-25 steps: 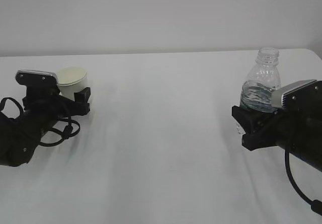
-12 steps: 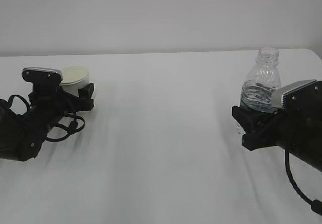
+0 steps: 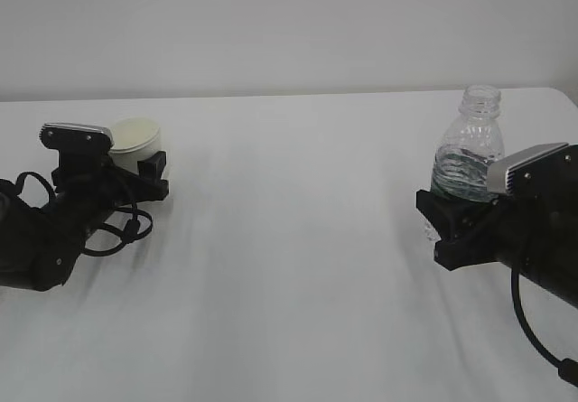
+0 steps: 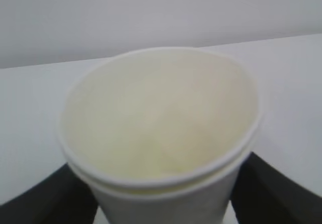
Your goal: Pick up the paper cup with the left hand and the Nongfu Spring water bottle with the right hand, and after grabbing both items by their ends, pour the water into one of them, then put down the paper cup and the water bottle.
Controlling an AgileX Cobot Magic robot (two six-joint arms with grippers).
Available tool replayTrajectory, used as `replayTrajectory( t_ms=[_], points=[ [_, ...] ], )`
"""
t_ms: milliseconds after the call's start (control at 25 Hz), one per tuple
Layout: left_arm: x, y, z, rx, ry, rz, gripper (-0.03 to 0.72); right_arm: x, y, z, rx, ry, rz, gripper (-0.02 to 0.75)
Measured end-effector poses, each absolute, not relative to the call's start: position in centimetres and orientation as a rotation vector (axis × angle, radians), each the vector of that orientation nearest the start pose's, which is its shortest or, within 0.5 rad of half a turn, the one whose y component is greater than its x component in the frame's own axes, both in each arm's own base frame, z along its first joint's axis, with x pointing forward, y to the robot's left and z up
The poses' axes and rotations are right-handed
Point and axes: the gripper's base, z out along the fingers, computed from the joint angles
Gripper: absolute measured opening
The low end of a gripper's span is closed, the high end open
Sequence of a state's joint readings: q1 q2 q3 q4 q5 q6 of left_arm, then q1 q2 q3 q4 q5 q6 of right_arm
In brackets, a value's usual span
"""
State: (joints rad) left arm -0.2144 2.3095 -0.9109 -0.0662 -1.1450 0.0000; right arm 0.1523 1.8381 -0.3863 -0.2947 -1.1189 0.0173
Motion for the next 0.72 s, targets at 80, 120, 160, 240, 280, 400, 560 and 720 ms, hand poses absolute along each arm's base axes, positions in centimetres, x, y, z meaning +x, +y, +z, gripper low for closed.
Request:
replayTrajectory(
  t_ms=[80,120,160,240,280,400,560,720],
  points=[
    [38.60,-7.84,5.38,0.118,1.735,-0.125,0.518,26.28,6.44,12.13,-0.427,1.783,0.269,0.405],
    [38.60,-7.84,5.38,0.118,1.735,-0.125,0.501,26.28,6.44,12.13,-0.427,1.783,0.269,0.405],
    [38.62,-7.85,5.40,0.118,1.735,-0.125,0.486,26.28,6.44,12.13,-0.427,1.783,0.269,0.405],
    [38.67,-7.86,5.44,0.118,1.732,-0.126,0.460,26.28,6.44,12.13,-0.427,1.783,0.269,0.405],
    [38.67,-7.86,5.44,0.118,1.732,-0.126,0.447,26.28,6.44,12.13,-0.427,1.783,0.269,0.405],
    [38.67,-7.86,5.44,0.118,1.732,-0.126,0.422,26.28,6.44,12.13,-0.427,1.783,0.269,0.404],
    [38.66,-7.93,5.44,0.127,1.732,-0.130,0.417,26.28,6.44,12.13,-0.427,1.782,0.268,0.404],
    [38.60,-8.10,6.30,0.155,1.712,-0.145,0.417,26.28,6.44,12.13,-0.427,1.782,0.268,0.404]
  ],
)
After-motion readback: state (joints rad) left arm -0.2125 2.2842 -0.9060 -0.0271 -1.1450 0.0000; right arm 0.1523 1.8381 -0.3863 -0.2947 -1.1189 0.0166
